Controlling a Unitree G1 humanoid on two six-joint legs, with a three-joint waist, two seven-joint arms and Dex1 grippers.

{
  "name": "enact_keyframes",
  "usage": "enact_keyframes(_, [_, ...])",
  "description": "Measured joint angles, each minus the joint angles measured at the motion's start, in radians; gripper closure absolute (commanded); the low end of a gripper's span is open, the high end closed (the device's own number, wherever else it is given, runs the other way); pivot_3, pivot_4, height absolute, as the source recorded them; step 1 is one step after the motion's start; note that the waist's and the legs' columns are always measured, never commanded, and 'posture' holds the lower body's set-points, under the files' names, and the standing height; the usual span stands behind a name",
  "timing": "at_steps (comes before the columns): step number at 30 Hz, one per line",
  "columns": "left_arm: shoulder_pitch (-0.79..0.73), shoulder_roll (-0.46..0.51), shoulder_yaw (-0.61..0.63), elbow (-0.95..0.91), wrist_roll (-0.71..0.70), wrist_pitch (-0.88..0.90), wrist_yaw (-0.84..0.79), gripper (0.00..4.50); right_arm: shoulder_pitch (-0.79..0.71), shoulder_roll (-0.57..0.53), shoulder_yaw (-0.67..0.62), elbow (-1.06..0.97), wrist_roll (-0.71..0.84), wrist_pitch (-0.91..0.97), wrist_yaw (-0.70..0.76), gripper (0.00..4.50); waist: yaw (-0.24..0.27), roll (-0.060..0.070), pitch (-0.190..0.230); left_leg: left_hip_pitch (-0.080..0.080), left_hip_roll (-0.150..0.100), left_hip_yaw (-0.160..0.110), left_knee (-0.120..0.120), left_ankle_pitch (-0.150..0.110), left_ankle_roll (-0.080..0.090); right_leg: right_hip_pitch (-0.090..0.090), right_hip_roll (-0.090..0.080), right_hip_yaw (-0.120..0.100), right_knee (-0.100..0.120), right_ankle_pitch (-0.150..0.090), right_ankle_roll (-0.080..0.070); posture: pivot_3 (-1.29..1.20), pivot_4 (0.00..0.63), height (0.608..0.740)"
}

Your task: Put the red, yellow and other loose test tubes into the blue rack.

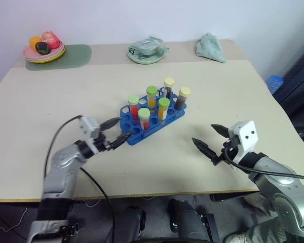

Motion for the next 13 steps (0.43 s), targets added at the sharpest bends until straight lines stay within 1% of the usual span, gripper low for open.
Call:
enact_keyframes(4, [0.099, 0.038, 0.044, -0.098, -0.034, 0.032, 0.015, 0.75, 0.037, 0.011, -0.047, 0.029, -0.031, -0.092, 0.023, 0.00, 0.000, 0.000, 0.000, 0.000, 0.000, 0.000, 0.000, 0.000, 0.001, 0.001, 0.000, 0.000, -0.001, 0.000, 0.000, 0.00, 0.150, 0.740])
enact_keyframes(7, [0.156, 0.079, 0.074, -0.134, -0.059, 0.066, 0.013, 0.75, 0.079, 0.008, -0.089, 0.047, -0.052, -0.137, 0.046, 0.00, 0.001, 0.000, 0.000, 0.000, 0.001, 0.000, 0.000, 0.000, 0.001, 0.001, 0.001, 0.000, -0.001, 0.000, 0.000, 0.00, 0.150, 0.740])
enact_keyframes(13, [0.177, 0.108, 0.092, -0.159, -0.080, 0.076, 0.017, 0.75, 0.103, 0.008, -0.126, 0.070, -0.064, -0.171, 0.077, 0.00, -0.002, 0.001, 0.000, 0.001, 0.001, 0.001, 0.000, -0.001, 0.001, 0.001, 0.001, 0.000, -0.001, 0.000, 0.000, 0.00, 0.150, 0.740])
